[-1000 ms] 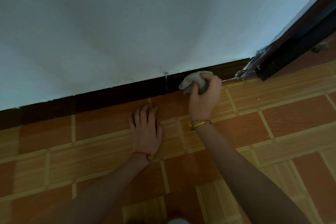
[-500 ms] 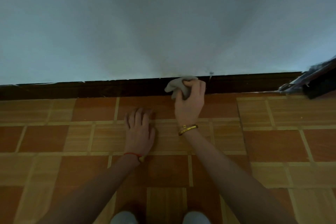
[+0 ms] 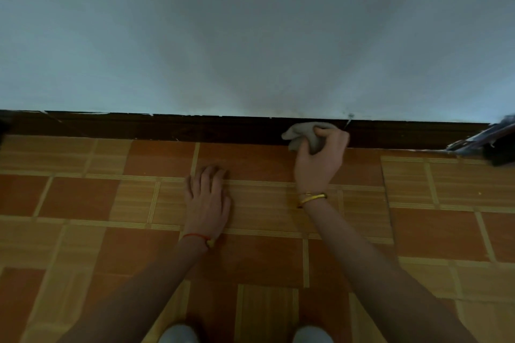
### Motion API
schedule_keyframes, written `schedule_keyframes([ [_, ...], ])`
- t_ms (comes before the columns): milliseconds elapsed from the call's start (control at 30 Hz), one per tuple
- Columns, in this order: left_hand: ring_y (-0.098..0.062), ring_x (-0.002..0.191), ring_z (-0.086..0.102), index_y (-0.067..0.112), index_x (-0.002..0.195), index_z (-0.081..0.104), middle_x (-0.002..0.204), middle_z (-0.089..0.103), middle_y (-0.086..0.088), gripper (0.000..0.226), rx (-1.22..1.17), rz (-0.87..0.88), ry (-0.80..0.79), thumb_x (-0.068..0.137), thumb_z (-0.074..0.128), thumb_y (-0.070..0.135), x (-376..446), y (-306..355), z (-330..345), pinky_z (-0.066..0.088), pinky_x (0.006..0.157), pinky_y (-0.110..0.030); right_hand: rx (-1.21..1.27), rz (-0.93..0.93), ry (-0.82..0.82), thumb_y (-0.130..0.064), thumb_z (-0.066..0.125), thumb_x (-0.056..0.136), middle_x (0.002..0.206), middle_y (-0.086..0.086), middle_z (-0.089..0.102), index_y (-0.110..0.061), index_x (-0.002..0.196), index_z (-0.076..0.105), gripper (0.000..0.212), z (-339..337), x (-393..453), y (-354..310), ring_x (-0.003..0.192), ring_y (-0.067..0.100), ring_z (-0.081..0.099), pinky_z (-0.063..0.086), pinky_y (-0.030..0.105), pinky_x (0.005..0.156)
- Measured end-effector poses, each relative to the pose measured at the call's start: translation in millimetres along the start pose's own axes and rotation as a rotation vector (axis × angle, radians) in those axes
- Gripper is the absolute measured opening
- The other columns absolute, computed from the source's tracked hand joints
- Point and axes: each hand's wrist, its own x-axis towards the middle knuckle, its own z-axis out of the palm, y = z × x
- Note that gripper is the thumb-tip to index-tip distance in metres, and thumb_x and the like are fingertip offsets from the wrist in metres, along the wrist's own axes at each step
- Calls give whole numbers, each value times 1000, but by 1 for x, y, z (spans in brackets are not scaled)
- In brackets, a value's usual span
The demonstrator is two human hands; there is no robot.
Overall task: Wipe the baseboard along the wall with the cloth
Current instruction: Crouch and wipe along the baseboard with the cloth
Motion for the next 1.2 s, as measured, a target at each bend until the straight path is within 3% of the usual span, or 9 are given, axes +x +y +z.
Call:
schedule_keyframes([
  [167, -35, 133, 42, 13, 137, 50, 142, 48, -12, 50, -18, 15, 5, 92, 36, 29, 1, -11, -3, 28, 114, -62, -45, -28, -160, 1, 68, 76, 103, 3, 48, -7, 93, 55, 23, 41, -30, -15, 84, 15, 54, 49, 26, 67],
  [300, -34, 135, 40, 13, 139, 49, 143, 47, -13, 52, 1, -10, 0, 92, 35, 30, -2, -30, -4, 28, 115, -62, -46, -26, -119, 4, 67, 76, 102, 1, 46, -4, 95, 56, 23, 29, -23, -7, 84, 1, 45, 37, 3, 70],
  [400, -35, 135, 43, 12, 139, 49, 144, 47, -13, 51, 16, -26, -3, 95, 35, 32, -4, -42, 1, 28, 115, -60, -78, 56, 3, 7, 66, 75, 102, 10, 49, -1, 95, 55, 24, 12, -12, 2, 86, -1, 43, 32, -4, 74],
  [567, -32, 139, 40, 14, 142, 48, 146, 47, -11, 50, 11, -15, 43, 96, 37, 31, -6, -45, 6, 24, 117, -58, -102, 11, 24, 4, 66, 78, 103, 15, 50, 0, 94, 55, 20, 17, -14, -2, 86, 8, 48, 35, -2, 71],
  [700, -32, 139, 40, 13, 141, 49, 146, 47, -11, 50, -11, -5, 68, 97, 36, 31, -7, -45, 5, 23, 117, -59, -76, -115, -150, 3, 68, 75, 100, 9, 50, -2, 93, 57, 21, 61, -43, -32, 84, 7, 47, 41, 11, 66],
  [800, -33, 139, 40, 13, 141, 49, 146, 47, -12, 49, -18, 1, 79, 96, 37, 30, -6, -44, 4, 25, 116, -60, -43, -186, -232, 6, 67, 74, 99, 9, 51, -3, 91, 58, 22, 90, -61, -52, 85, 16, 52, 43, 19, 68],
  [900, -34, 137, 42, 12, 141, 50, 146, 48, -13, 50, -26, 10, 84, 96, 38, 30, -6, -44, 3, 26, 114, -62, -44, -202, -238, 7, 68, 73, 99, 9, 51, -2, 93, 59, 23, 88, -60, -49, 86, 14, 51, 44, 17, 71],
  [1000, -33, 137, 41, 12, 142, 49, 146, 47, -12, 51, -21, 0, 70, 96, 38, 30, -7, -44, 3, 25, 115, -62, -89, -158, -157, 6, 68, 73, 99, 12, 51, 0, 94, 58, 25, 66, -48, -34, 89, 4, 45, 36, 3, 75],
  [1200, -33, 137, 40, 11, 142, 49, 147, 46, -12, 52, 7, -10, 46, 95, 37, 30, -7, -43, 2, 25, 115, -61, -94, -5, 96, 2, 63, 79, 98, 12, 51, 1, 96, 56, 18, 43, -29, -21, 89, 17, 52, 37, 7, 76],
])
